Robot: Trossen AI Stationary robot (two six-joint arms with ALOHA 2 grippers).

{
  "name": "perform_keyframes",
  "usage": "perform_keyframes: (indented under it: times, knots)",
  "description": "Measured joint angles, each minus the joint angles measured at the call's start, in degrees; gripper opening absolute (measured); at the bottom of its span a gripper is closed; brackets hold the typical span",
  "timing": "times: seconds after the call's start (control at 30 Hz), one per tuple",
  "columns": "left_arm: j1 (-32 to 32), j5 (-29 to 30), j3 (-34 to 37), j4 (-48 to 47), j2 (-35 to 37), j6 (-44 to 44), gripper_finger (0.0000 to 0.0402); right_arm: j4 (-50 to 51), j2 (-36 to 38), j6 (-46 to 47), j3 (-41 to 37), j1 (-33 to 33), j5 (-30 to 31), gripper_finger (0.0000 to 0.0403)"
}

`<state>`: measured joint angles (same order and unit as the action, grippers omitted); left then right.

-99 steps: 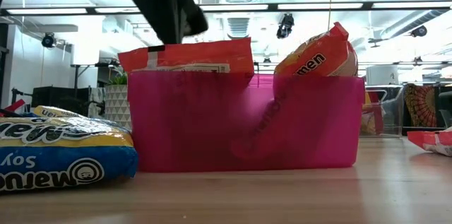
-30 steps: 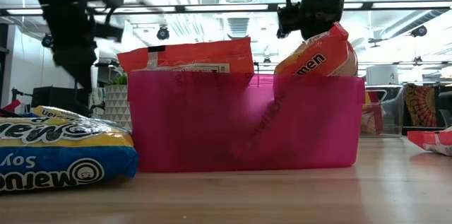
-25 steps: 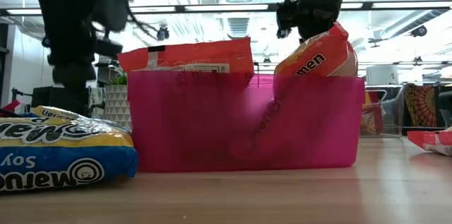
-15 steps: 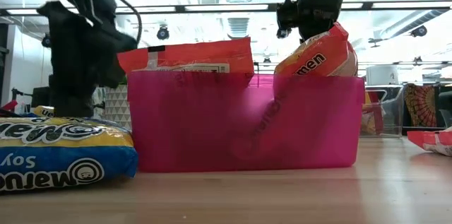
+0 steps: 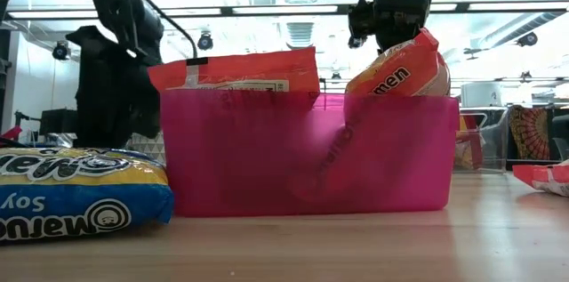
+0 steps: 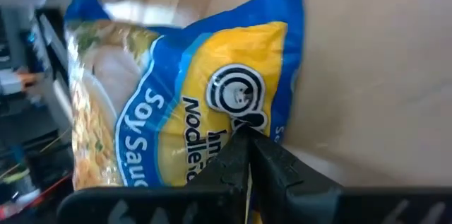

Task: Sort Maruchan noodles
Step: Put the blue noodle pack into the white bin

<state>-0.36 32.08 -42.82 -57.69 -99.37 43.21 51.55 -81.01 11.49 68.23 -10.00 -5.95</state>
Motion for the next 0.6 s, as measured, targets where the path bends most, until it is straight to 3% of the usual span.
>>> perform_keyframes:
  times: [0.3,0.6]
  knots:
    - [-2.7,-3.9,-4.0,12.1,2.2,-12.9,0.0,0.0,0.0,-0.1,0.0,0.0,0.0,0.0047]
    - [-7.3,-5.5,-5.7,27.6,7.5,-34.0,0.0,0.1,0.0,-1.0,0.0,0.0,0.0,0.0047]
